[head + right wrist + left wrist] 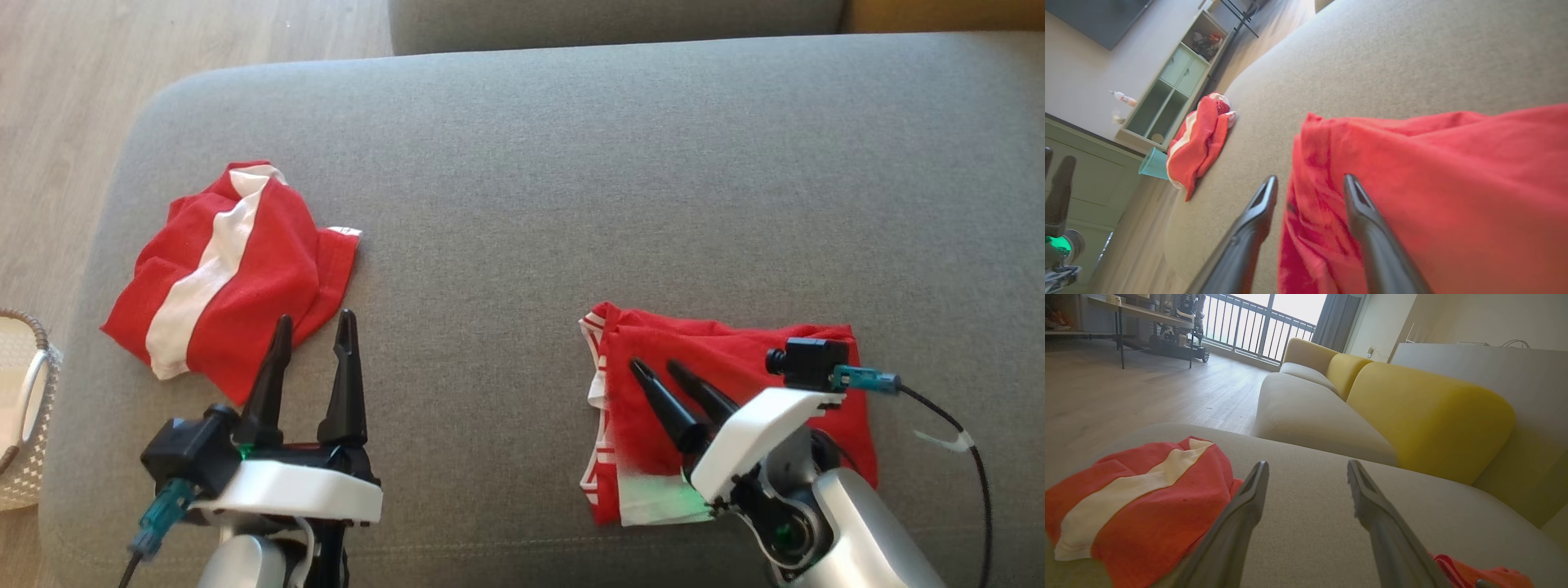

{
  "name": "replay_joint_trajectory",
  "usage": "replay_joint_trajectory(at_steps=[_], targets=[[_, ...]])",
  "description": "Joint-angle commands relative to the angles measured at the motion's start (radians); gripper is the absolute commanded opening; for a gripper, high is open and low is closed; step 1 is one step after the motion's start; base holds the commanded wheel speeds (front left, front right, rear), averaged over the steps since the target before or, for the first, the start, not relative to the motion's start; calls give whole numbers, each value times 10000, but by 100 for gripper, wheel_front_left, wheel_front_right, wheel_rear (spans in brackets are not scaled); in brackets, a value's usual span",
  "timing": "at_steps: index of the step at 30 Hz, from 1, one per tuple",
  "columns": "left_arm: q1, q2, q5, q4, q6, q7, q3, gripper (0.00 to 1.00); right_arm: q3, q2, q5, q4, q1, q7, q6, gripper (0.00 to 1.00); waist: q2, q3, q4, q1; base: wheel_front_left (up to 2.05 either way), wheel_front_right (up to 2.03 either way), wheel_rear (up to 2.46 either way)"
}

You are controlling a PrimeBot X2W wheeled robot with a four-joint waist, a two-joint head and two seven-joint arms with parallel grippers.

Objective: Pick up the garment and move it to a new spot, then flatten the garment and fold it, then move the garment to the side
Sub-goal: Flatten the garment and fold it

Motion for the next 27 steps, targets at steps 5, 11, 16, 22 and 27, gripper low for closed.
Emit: replay_joint_trajectory(at_steps=[5, 11, 16, 22, 27], targets=[[-434, 12, -45, -238, 28, -78, 275, 100, 374, 20, 404, -400, -793, -401, 0, 100, 0, -97, 34, 0, 0, 0, 0], [-380, 12, 32, -243, 68, -78, 424, 100, -763, 20, -1060, -1071, -1190, -448, 0, 100, 0, -287, -195, 0, 0, 0, 0], [-436, 12, 32, -350, 100, -78, 448, 100, -1689, -269, -4012, -2411, -1234, -561, 0, 100, 0, -362, -437, 0, 0, 0, 0], [-515, 12, 15, -441, 79, -78, 410, 100, -1846, -1036, -5709, -3621, -653, -1816, 0, 100, 0, -381, -636, 0, 0, 0, 0], [-600, 12, 71, -447, 79, -78, 235, 100, -2735, -1078, -6889, -3838, 246, -3026, 0, 100, 0, -343, -787, 0, 0, 0, 0]])
